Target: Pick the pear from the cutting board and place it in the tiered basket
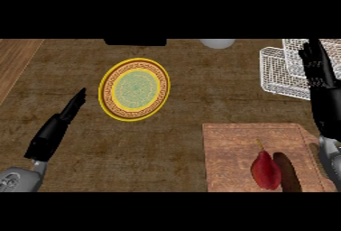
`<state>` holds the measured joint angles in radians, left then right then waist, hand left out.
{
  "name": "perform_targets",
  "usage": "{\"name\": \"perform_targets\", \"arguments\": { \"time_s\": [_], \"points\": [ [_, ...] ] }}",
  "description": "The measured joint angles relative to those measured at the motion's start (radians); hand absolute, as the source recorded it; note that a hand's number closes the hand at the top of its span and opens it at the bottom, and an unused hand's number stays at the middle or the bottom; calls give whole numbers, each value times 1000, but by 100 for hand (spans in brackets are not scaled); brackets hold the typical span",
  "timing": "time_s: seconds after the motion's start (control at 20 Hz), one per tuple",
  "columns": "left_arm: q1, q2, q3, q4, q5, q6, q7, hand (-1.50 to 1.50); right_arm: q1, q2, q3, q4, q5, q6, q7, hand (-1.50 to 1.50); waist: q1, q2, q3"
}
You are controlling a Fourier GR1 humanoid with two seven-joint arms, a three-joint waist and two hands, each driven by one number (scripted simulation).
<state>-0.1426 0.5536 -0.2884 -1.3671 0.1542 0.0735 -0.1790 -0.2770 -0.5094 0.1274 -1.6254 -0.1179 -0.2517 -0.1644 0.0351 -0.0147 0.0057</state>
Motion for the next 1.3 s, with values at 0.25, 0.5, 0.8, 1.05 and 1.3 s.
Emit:
{"name": "perform_targets", "arguments": {
  "time_s": [0.25,0.5,0.8,1.05,1.3],
  "points": [
    [13,-75,32,-53,7,105,27,0,45,30,-122,30,-270,184,-78,150,-28,7,0],
    [-2,-161,48,-81,30,186,57,0,120,97,-212,124,-503,282,-41,-150,-51,12,9],
    [-8,-226,34,-110,19,258,93,0,230,71,-237,186,-809,697,33,-150,-55,13,4],
    [-18,-257,5,-146,-16,306,149,0,309,-114,-348,253,-853,1011,26,-150,-56,12,0],
    [-6,-261,3,-154,-28,323,159,0,321,-306,-452,179,-640,1113,0,-150,-62,7,-4]
  ]
}}
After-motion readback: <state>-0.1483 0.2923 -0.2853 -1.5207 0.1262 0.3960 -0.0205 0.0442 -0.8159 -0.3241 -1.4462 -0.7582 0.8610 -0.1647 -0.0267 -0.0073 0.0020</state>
